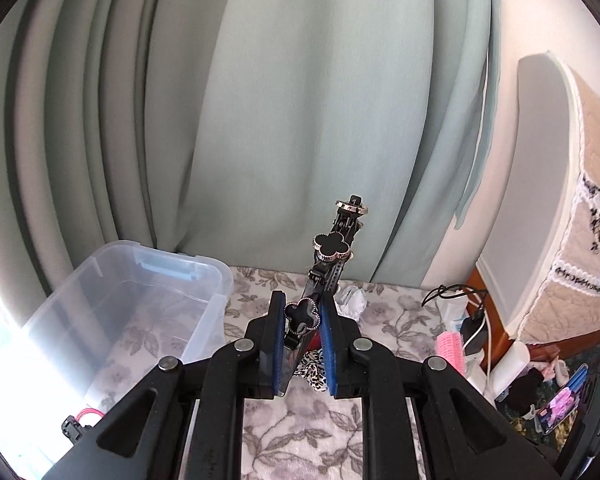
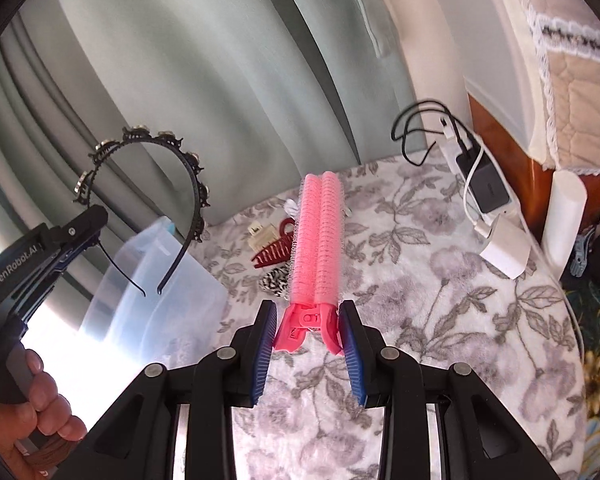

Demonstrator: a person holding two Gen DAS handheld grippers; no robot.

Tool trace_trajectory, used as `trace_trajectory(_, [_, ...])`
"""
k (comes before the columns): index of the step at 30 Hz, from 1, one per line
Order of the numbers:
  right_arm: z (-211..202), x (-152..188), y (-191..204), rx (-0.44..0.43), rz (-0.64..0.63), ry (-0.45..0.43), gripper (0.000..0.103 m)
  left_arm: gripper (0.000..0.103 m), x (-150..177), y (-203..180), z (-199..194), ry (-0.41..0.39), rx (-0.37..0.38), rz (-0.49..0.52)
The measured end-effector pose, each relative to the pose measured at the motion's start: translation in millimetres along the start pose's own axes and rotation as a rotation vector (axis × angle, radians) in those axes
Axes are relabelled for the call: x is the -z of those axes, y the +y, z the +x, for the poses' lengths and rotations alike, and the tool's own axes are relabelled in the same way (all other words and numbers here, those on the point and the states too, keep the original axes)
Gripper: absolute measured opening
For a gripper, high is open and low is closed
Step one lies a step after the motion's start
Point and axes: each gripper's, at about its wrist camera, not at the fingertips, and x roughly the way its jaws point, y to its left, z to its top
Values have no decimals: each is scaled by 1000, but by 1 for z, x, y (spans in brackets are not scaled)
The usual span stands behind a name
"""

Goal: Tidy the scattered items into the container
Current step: 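Carry the headband and hair roller over the clear plastic box with both tools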

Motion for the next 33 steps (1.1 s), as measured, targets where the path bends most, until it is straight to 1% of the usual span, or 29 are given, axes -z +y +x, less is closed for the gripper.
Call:
trace_trajectory(10, [-50,-1,42,-45,-87,-86,35,17,-6,34,-66,-83,-1,-60])
trace_trajectory(17, [-75,7,85,-75,-159,-116,35,17,-6,79,-102,-128,-46,-144])
trace_trajectory(26, [-76,25,147,-128,-285,-89,35,17,3,140,-127,-157,-120,-241])
trace_trajectory(29, [-70,34,170,-144,-329,-73,35,17,8,159,-132,-155,-143,-273])
trace_trajectory(33, [-56,48,201,-169,-380,-39,35,17,14,178,-134,-145,-155,-305])
